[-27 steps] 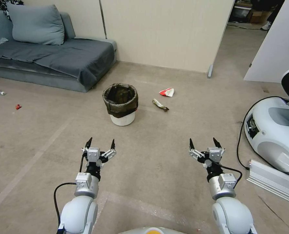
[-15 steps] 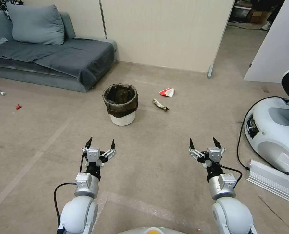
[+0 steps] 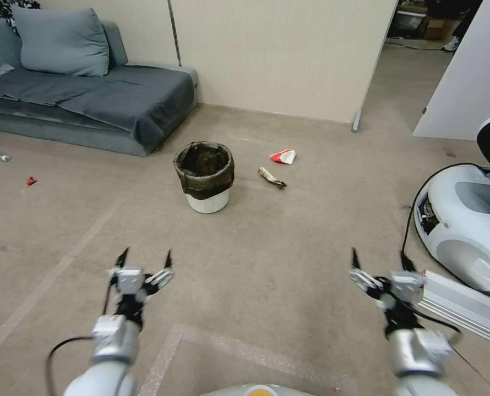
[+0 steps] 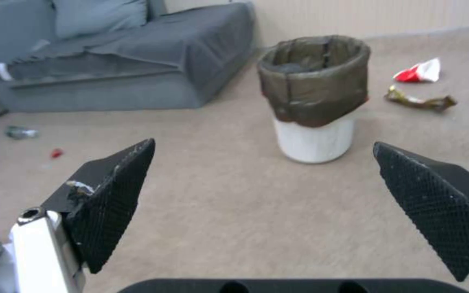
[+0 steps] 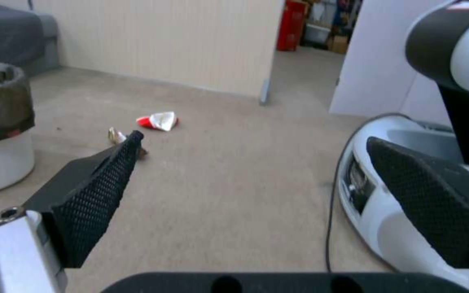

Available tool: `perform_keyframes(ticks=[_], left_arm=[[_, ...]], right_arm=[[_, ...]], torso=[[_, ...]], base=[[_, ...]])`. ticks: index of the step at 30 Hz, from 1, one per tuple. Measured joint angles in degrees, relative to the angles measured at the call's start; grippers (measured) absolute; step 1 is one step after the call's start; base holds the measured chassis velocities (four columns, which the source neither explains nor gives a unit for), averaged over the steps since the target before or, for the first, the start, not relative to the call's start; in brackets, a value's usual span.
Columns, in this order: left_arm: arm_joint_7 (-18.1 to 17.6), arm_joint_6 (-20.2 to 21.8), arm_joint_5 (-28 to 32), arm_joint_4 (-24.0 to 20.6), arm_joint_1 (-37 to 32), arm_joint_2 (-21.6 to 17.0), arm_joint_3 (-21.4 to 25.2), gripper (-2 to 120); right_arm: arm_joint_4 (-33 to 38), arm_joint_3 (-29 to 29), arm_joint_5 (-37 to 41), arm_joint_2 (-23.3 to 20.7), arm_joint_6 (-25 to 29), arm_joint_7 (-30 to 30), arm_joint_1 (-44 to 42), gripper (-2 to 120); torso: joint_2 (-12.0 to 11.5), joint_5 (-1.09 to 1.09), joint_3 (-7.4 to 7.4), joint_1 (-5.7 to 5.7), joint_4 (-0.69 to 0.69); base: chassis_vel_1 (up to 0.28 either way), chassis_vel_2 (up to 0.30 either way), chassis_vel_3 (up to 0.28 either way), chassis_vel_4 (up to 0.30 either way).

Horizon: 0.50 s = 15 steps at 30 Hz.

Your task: Pick up the trash bin, then pick up the garbage from the floor and place it into the trash bin.

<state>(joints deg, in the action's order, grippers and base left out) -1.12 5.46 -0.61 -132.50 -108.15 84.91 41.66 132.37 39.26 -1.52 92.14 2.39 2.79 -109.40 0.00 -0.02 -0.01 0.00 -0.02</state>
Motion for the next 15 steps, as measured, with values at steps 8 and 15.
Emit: perform_keyframes(ticks=[8,15], left_arm=[[-1.27,1.53,1.61,-5.09,-5.83,-0.33,2.61,100],[-1.27,1.40,1.52,-4.56,-5.32,0.01,2.33,100]], right_arm=[[0.29,-1.18,0.24,0.10,-0.57,0.40,-0.61,100],[-0.16,-1.03,0.22,0.05,-0.80,-0.34,-0.47,100]], torso=[[0.00,0.01,0.00,0.00,0.02],[0.00,0.01,0.00,0.00,0.02]], base=[[0.000,0.000,0.000,0.000],[0.000,0.000,0.000,0.000]])
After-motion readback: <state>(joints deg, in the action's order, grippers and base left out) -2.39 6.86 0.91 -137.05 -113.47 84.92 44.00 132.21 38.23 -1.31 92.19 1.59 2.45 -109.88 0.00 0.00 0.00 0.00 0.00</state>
